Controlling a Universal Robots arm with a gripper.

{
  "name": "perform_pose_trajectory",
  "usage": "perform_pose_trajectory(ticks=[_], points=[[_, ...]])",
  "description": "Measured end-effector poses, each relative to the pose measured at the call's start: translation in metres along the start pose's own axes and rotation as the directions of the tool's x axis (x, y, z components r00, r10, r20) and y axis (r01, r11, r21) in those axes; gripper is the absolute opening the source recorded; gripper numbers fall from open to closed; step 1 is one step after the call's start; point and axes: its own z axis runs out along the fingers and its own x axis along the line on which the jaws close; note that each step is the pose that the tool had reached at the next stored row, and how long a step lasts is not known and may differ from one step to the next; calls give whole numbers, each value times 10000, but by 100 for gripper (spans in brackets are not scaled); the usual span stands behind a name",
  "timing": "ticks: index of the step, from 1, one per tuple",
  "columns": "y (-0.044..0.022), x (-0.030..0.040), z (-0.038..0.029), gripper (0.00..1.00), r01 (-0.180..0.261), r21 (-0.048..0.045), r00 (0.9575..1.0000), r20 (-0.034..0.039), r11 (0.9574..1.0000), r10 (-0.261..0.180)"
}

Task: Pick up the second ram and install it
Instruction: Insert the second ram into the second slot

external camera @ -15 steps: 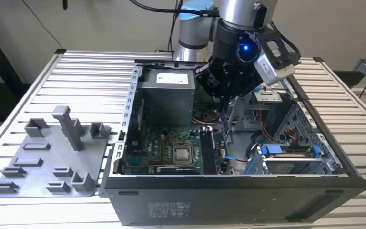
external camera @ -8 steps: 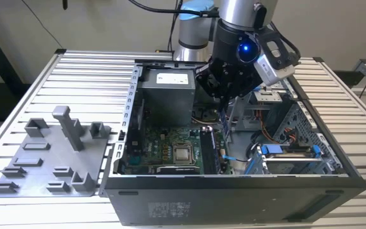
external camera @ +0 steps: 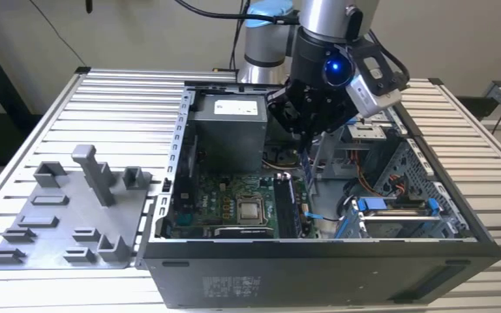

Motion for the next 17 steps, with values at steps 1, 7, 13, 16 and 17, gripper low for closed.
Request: perform_pose_trajectory(ticks=[1, 7, 13, 16, 17], points=[[5, 0, 0, 14, -1, 1, 10000, -1, 10000, 1], [7, 0, 2, 14, -1, 0, 10000, 0, 10000, 1], [8, 0, 3, 14, -1, 0, 10000, 0, 10000, 1], [9, 0, 10, 14, 0, 0, 10000, 0, 10000, 0], [9, 0, 14, 14, 0, 1, 10000, 0, 10000, 0]])
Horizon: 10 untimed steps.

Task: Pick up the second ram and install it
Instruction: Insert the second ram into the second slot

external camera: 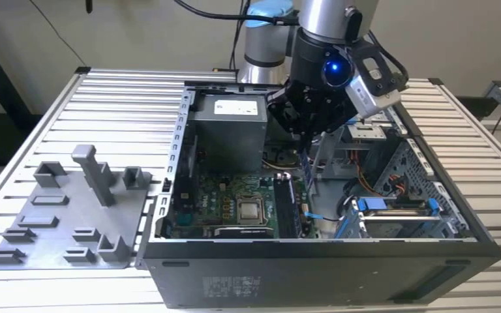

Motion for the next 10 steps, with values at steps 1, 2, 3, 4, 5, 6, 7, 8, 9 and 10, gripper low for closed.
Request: perform_pose_trajectory(ticks=[1, 2, 3, 4, 5, 6, 7, 8, 9, 10], points=[[0, 0, 8, 14, 0, -1, 10000, 1, 10000, 0], [0, 0, 18, 14, 0, -1, 10000, 1, 10000, 0], [0, 1, 29, 14, 0, -1, 10000, 0, 10000, 0], [1, 1, 42, 14, 0, 0, 10000, 0, 10000, 0], [1, 1, 53, 14, 0, -1, 10000, 1, 10000, 0], [1, 1, 62, 14, 0, -1, 10000, 1, 10000, 0], [1, 1, 70, 14, 0, -1, 10000, 1, 10000, 0], [2, 1, 75, 14, 0, -1, 10000, 0, 10000, 0], [1, 1, 77, 14, 0, 2, 10000, 0, 10000, 0], [1, 1, 77, 14, 0, 2, 10000, 0, 10000, 0]])
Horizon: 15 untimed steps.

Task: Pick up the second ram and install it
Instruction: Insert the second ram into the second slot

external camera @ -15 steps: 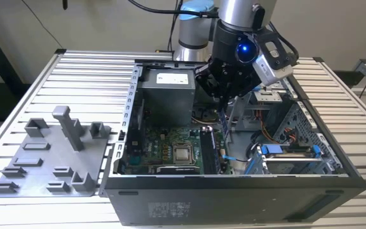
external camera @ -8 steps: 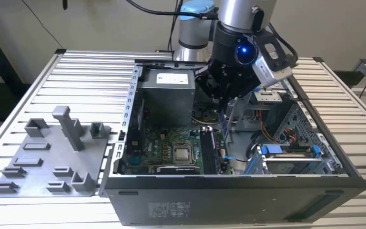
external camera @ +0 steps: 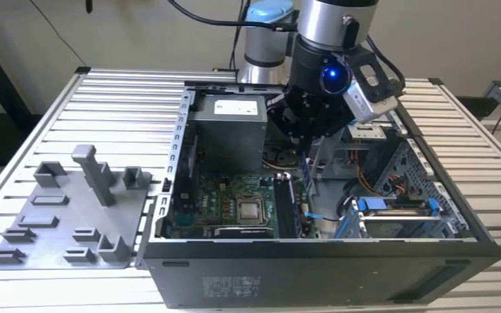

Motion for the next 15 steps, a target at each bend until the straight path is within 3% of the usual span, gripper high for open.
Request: perform_pose_trajectory(ticks=[9, 15], points=[[0, 0, 21, 14, 0, -6, 10000, 1, 10000, 0], [2, 1, 91, 14, 0, -6, 10000, 1, 10000, 0]])
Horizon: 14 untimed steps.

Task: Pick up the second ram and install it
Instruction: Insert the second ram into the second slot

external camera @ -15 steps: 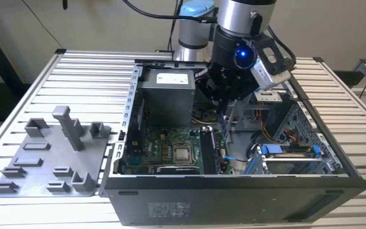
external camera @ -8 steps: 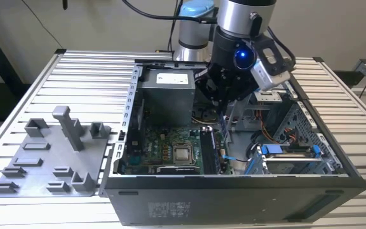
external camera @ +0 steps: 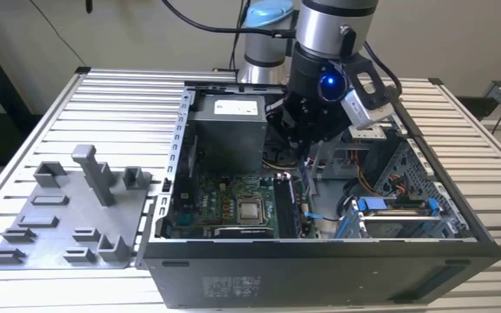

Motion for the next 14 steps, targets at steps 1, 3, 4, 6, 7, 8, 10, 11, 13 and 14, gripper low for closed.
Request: perform_pose_trajectory(ticks=[1, 3, 4, 6, 7, 8, 10, 11, 13, 14], points=[[0, 0, 12, 14, 0, 1, 10000, 0, 10000, 0], [1, 1, 36, 14, 0, 0, 10000, 0, 10000, 0], [1, 1, 48, 14, 0, 0, 10000, 0, 10000, 0], [1, 1, 73, 14, 0, 0, 10000, 0, 10000, 0], [2, 1, 89, 14, 0, 0, 10000, 0, 10000, 0], [2, 2, 108, 14, 0, 0, 10000, 0, 10000, 0], [5, 2, 145, 14, -1, 0, 10000, 0, 10000, 1], [6, 2, 163, 14, 0, 1, 10000, 0, 10000, 0], [6, 3, 199, 14, 0, 1, 10000, 0, 10000, 0], [6, 3, 217, 14, 0, 8, 10000, -1, 10000, 0]])
